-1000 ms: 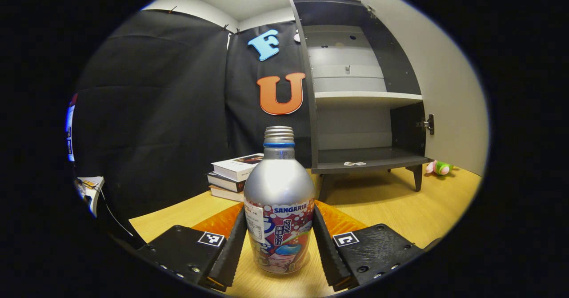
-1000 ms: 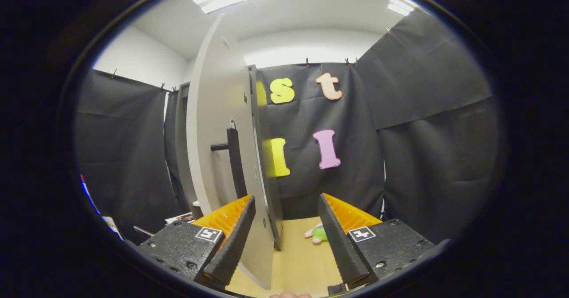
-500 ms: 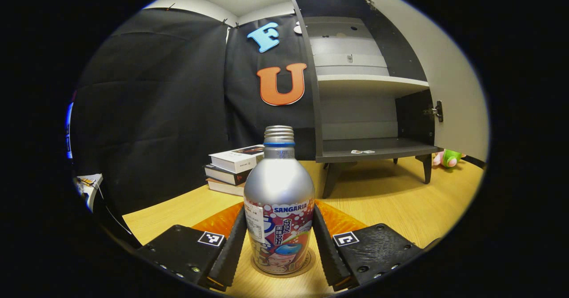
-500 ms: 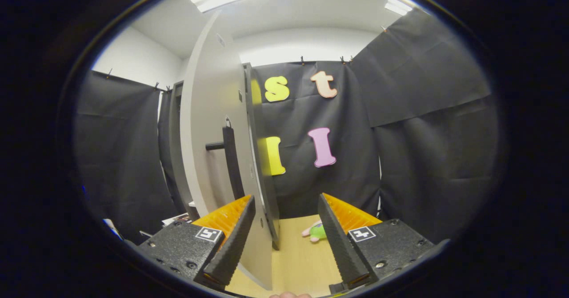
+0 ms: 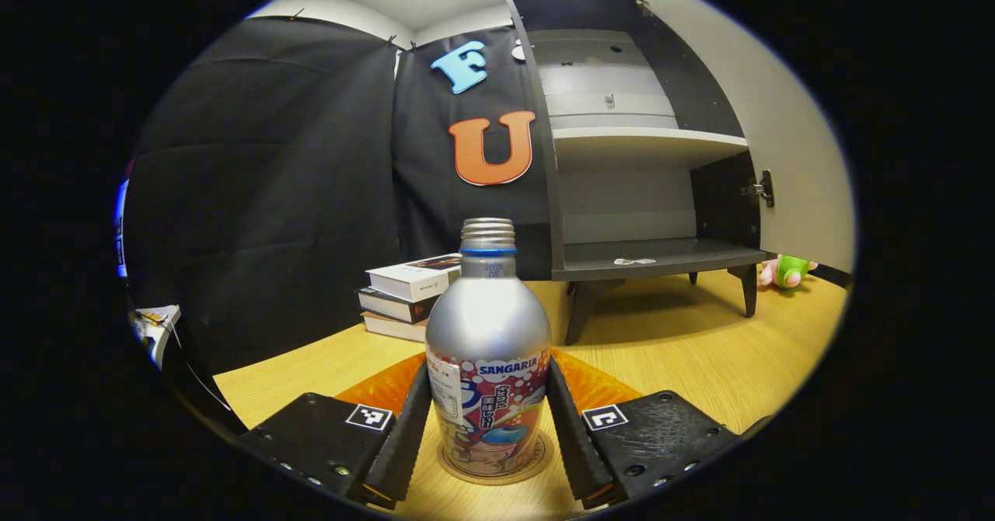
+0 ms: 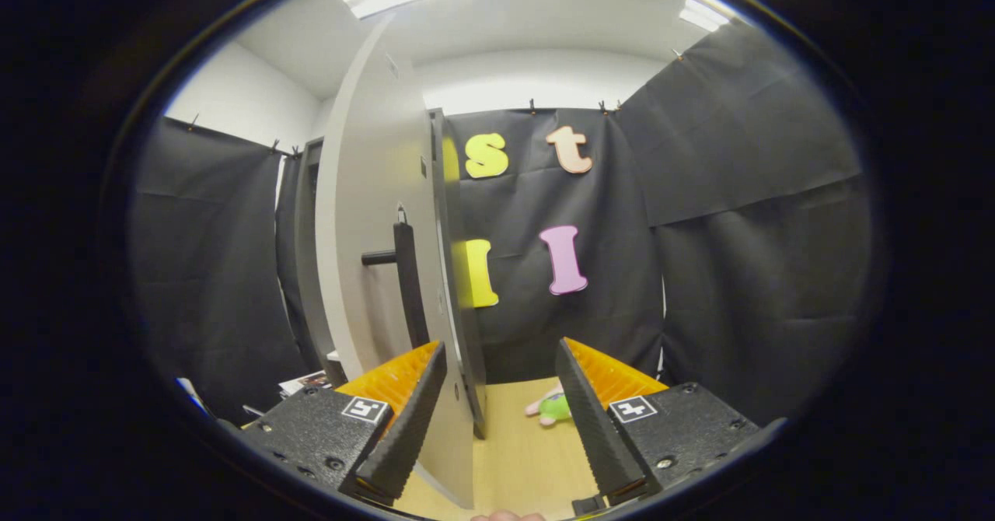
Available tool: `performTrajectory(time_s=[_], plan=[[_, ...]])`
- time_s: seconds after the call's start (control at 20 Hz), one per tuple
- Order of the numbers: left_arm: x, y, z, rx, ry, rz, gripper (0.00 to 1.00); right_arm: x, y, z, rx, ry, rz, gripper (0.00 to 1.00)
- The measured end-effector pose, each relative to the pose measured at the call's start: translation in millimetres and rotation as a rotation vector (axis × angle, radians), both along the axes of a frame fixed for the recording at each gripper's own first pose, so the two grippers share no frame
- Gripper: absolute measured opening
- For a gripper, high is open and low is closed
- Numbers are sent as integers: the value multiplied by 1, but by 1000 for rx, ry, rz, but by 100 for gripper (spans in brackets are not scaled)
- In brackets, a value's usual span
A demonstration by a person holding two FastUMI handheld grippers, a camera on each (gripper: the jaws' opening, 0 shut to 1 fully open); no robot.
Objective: Open the cabinet door with the right hand, grasp the bottle in the cabinet with the left hand and place it on the coaster, then close the cabinet door with the right hand.
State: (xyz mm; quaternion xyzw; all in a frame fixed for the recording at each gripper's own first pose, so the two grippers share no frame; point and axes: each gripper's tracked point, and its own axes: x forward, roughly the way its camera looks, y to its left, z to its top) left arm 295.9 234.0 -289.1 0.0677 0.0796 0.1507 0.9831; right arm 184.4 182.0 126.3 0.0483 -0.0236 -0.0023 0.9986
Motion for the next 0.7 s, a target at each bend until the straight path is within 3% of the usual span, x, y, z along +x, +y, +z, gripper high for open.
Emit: performTrajectory(time_s=[0.45, 0.6, 0.7], plan=[[-6, 5, -10, -55, 32, -7, 79, -2, 3, -2, 17, 12, 11, 89], [-6, -2, -5, -52, 31, -31, 93, -4, 4, -1, 16, 10, 14, 89], [-6, -3, 9, -36, 1, -33, 96, -3, 4, -1, 11, 7, 14, 89]])
